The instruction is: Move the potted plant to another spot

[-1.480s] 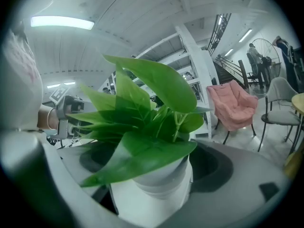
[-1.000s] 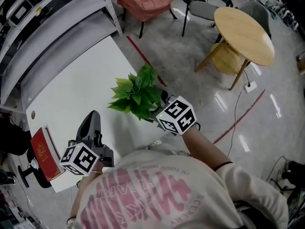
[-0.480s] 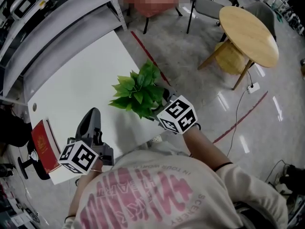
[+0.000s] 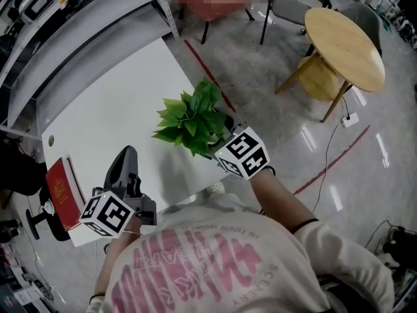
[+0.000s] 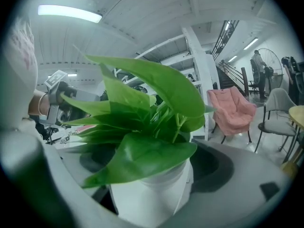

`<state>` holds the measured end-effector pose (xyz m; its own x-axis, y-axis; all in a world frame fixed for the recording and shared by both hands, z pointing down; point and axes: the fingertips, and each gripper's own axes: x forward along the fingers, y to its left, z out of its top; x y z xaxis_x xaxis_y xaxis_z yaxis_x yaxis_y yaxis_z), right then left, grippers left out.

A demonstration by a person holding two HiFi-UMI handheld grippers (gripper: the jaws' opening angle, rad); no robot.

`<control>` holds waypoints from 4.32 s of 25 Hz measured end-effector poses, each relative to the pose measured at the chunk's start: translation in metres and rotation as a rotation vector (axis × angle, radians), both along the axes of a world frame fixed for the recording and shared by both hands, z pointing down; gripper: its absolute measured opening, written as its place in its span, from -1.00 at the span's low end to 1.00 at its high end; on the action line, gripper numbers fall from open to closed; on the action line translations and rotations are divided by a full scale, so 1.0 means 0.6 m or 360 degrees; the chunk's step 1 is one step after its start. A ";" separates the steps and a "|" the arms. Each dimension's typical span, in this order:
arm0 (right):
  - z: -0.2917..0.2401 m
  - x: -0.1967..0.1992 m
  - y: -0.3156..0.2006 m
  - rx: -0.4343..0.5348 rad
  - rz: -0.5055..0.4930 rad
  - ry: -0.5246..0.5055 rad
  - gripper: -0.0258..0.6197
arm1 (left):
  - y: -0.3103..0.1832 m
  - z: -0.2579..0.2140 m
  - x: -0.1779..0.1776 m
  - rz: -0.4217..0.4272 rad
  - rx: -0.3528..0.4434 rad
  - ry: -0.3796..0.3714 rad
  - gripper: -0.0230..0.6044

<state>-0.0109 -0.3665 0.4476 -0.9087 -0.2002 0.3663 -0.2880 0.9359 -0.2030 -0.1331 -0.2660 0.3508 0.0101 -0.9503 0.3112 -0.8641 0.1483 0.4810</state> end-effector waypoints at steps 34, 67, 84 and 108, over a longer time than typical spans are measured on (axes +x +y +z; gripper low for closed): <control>0.015 -0.003 0.007 -0.0086 0.0182 0.0092 0.60 | 0.082 0.006 -0.120 -0.0163 0.0258 0.0169 -0.91; 0.016 0.076 0.213 -0.0382 0.1021 0.0179 -0.71 | 0.239 -0.026 -0.177 0.0123 0.0327 0.0287 -0.91; -0.004 0.082 0.380 -0.0476 0.1216 0.0005 -0.90 | 0.344 -0.009 -0.152 0.0319 0.0272 0.0275 -0.91; -0.030 0.148 0.466 -0.0265 0.1494 -0.0075 -0.90 | 0.373 0.092 -0.068 0.0502 0.0070 0.0174 -0.91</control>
<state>0.0782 -0.0870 0.4295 -0.4180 -0.8038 0.4233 -0.8951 0.2847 -0.3432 -0.1737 -0.0421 0.4061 0.3372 -0.9074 0.2508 -0.8069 -0.1413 0.5735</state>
